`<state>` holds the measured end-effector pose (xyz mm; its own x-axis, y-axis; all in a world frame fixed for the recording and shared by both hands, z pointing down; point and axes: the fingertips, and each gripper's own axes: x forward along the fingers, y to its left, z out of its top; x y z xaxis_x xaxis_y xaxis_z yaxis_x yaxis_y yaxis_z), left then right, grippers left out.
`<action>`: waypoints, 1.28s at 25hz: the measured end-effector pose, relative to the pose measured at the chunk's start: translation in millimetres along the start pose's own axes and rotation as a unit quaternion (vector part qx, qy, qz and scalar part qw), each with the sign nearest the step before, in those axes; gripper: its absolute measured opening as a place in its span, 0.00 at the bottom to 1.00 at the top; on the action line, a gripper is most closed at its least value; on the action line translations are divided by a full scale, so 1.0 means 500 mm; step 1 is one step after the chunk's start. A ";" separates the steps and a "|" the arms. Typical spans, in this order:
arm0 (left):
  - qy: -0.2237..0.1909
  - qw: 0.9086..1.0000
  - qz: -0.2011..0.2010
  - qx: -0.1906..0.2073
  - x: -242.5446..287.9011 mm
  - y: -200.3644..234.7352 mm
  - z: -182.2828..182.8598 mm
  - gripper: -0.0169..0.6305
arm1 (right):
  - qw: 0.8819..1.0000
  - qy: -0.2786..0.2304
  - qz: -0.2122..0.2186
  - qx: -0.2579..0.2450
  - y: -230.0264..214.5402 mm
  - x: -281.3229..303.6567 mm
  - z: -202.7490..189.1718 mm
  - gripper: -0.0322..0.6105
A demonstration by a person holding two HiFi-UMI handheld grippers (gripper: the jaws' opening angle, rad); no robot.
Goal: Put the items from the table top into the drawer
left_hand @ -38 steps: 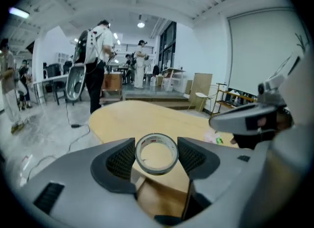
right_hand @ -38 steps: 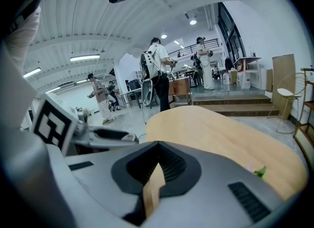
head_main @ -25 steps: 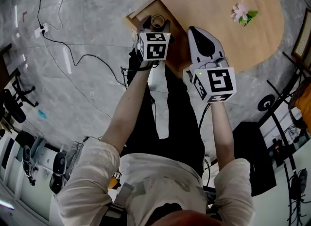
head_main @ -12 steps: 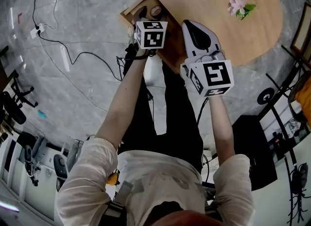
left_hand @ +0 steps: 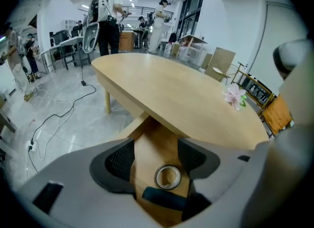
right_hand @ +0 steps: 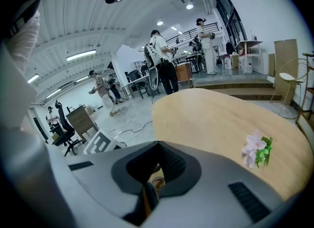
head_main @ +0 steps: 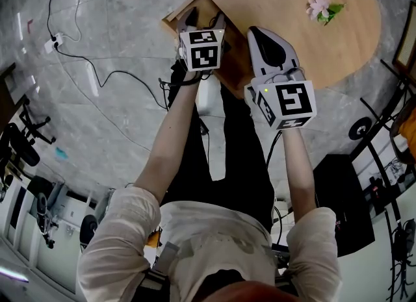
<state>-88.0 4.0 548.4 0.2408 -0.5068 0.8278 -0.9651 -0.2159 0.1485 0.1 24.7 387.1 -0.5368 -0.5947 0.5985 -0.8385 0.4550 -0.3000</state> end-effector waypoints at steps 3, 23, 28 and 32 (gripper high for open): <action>-0.034 0.999 -0.007 -0.006 -0.037 0.003 0.043 0.46 | 1.000 -0.005 -0.003 0.002 -0.006 -0.001 0.006 0.06; -0.168 0.980 -0.099 0.033 -0.236 -0.072 0.200 0.04 | 0.999 -0.044 -0.025 -0.006 -0.006 0.009 0.056 0.06; -0.172 0.978 -0.109 0.050 -0.235 -0.092 0.220 0.04 | 0.998 -0.055 -0.038 0.001 -0.022 -0.005 0.067 0.06; -0.183 0.973 -0.123 0.069 -0.219 -0.142 0.263 0.04 | 0.996 -0.065 -0.062 0.016 -0.062 -0.035 0.067 0.06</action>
<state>-32.1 -35.1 376.2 0.5068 -0.6839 0.5247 -0.8572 -0.4643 0.2228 32.4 -1.3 361.3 -0.4352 -0.7269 0.5313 -0.9004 0.3524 -0.2553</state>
